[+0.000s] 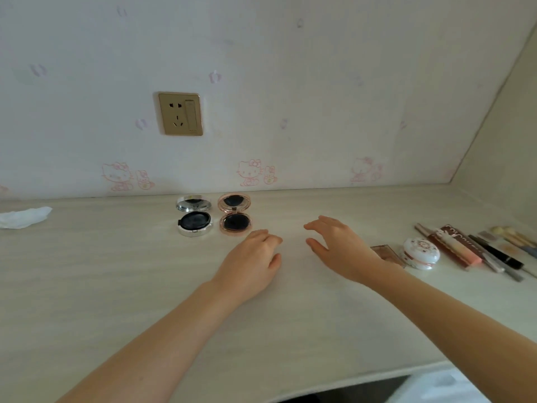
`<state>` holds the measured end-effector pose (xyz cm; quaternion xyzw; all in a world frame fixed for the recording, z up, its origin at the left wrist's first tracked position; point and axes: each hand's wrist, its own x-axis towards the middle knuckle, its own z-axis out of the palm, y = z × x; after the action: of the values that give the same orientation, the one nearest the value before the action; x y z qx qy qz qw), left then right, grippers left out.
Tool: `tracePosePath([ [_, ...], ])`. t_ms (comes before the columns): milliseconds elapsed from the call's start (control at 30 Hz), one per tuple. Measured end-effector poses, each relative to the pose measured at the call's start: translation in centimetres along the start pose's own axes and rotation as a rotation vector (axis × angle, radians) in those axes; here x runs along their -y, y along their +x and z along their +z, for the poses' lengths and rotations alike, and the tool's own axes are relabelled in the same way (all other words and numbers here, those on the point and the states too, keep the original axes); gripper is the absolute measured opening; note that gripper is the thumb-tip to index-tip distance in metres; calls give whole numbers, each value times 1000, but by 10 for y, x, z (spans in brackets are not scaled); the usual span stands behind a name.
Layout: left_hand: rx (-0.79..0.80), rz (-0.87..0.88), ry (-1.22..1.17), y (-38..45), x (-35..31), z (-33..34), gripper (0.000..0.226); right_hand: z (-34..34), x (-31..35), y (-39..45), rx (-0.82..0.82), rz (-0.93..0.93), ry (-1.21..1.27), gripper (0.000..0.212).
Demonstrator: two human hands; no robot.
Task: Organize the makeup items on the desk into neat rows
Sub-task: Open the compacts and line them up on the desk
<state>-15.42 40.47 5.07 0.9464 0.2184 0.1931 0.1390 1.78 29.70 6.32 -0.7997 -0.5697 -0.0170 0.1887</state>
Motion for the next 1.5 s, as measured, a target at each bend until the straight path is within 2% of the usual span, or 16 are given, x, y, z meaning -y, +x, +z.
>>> tracePosePath([
  [267, 18, 43, -232, 24, -79, 43, 37, -55, -64, -57, -39, 205, -43, 37],
  [500, 40, 78, -334, 56, -131, 76, 33, -78, -114, -87, -92, 368, -55, 35],
  [700, 50, 40, -378, 84, -157, 101, 51, -78, -145, -93, -45, 414, -52, 38],
  [867, 161, 42, -286, 101, -171, 110, 77, -79, -153, -90, 3, 502, 40, 41],
  [933, 165, 49, -254, 106, -175, 112, 75, -78, -153, -88, 15, 517, 62, 42],
  [1133, 155, -7, -354, 110, -180, 118, 64, -76, -151, -84, -14, 544, 121, 40],
  [1267, 156, 34, -386, 111, -177, 115, 59, -79, -146, -87, -49, 543, 159, 38],
  [1500, 102, 77, -575, 112, -163, 101, 59, -93, -130, -87, -104, 475, 231, 36],
])
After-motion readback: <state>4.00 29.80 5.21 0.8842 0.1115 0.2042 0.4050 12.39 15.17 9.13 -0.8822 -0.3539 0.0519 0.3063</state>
